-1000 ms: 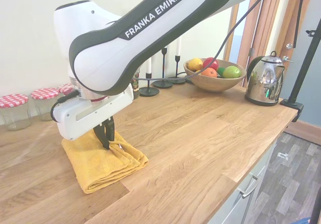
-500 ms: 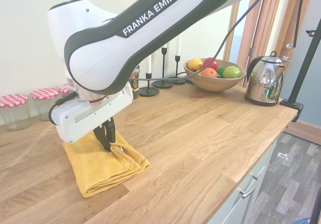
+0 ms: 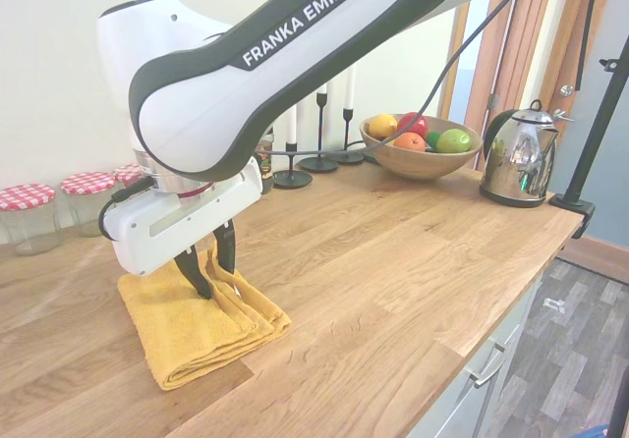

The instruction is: Wipe the counter

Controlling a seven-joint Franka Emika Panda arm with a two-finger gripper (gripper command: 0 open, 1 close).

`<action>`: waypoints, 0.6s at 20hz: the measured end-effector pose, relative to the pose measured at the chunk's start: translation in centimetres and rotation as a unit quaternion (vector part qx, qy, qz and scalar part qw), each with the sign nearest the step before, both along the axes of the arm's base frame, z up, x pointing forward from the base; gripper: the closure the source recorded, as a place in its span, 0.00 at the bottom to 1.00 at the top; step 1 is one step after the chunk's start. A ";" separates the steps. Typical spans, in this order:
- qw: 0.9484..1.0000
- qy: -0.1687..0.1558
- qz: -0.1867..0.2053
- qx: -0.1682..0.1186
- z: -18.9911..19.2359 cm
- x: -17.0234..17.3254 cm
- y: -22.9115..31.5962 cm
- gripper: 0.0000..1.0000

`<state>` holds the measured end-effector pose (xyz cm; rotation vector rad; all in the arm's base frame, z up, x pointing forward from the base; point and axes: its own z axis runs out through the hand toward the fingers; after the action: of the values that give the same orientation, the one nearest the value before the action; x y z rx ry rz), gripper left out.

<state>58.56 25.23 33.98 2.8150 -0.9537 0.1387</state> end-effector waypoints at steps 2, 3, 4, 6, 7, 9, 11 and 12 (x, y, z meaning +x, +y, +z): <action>1.000 -0.002 -0.001 0.001 0.3 0.1 -0.2 0.00; 1.000 -0.004 -0.002 0.001 0.5 0.1 -0.2 0.00; 1.000 -0.006 -0.002 0.002 0.8 0.1 -0.2 0.00; 1.000 -0.010 -0.002 0.003 1.6 0.0 -0.3 0.00; 1.000 -0.013 -0.002 0.004 2.0 -0.1 -0.3 0.00; 1.000 -0.017 -0.001 0.005 2.8 -0.5 -0.5 0.00; 1.000 -0.019 -0.001 0.004 3.4 -1.0 -0.7 0.00; 1.000 -0.019 -0.001 0.004 3.5 -1.3 -0.9 0.00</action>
<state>57.25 24.38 37.51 2.8278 -0.9665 0.1891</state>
